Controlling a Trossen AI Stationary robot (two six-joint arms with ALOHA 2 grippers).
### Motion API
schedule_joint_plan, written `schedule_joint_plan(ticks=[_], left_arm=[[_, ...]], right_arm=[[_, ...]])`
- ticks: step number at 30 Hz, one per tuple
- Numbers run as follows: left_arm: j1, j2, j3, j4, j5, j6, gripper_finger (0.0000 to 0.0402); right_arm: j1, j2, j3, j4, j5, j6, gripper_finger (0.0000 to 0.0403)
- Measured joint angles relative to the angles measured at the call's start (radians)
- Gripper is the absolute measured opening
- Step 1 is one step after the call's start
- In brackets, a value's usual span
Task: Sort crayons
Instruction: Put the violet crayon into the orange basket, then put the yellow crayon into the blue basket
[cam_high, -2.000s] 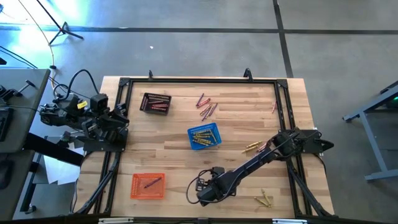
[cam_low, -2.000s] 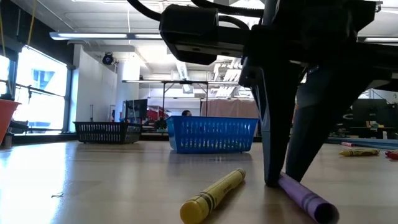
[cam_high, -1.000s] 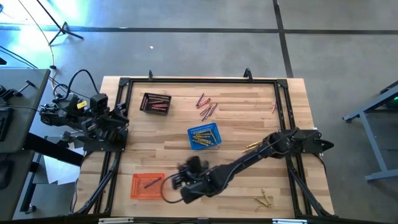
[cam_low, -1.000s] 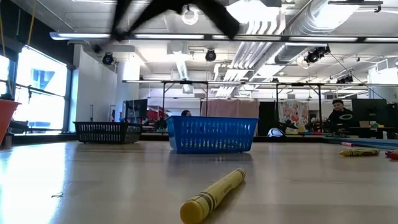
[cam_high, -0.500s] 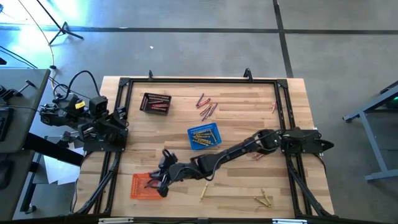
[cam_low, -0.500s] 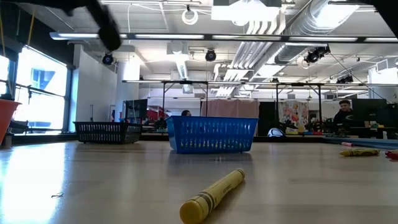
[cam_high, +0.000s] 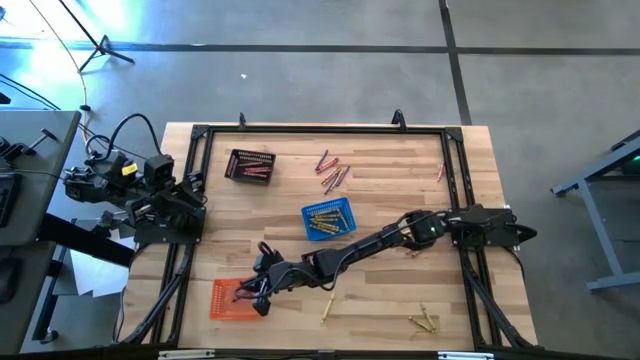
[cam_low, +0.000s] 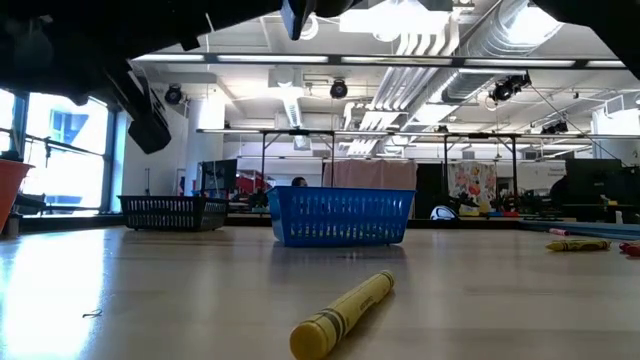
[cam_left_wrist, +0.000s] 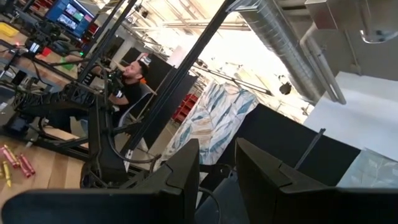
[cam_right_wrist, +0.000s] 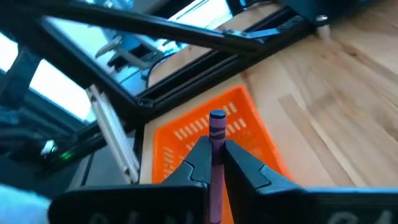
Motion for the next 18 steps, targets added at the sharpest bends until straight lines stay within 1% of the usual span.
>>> schedule_joint_plan(ticks=[3,6,13,18], left_arm=[[0.0,0.0,0.0,0.0,0.0,0.0,0.009],[0.0,0.0,0.0,0.0,0.0,0.0,0.009],[0.0,0.0,0.0,0.0,0.0,0.0,0.009],[0.0,0.0,0.0,-0.003,0.0,0.0,0.009]], right_arm=[[-0.005,0.0,0.0,-0.002,0.022,0.076,0.0013],[-0.011,0.0,0.0,-0.012,-0.013,0.123,0.0025],[-0.013,-0.001,0.0,-0.023,-0.084,0.139,0.0076],[-0.013,-0.001,0.0,-0.019,-0.127,0.148,0.009]])
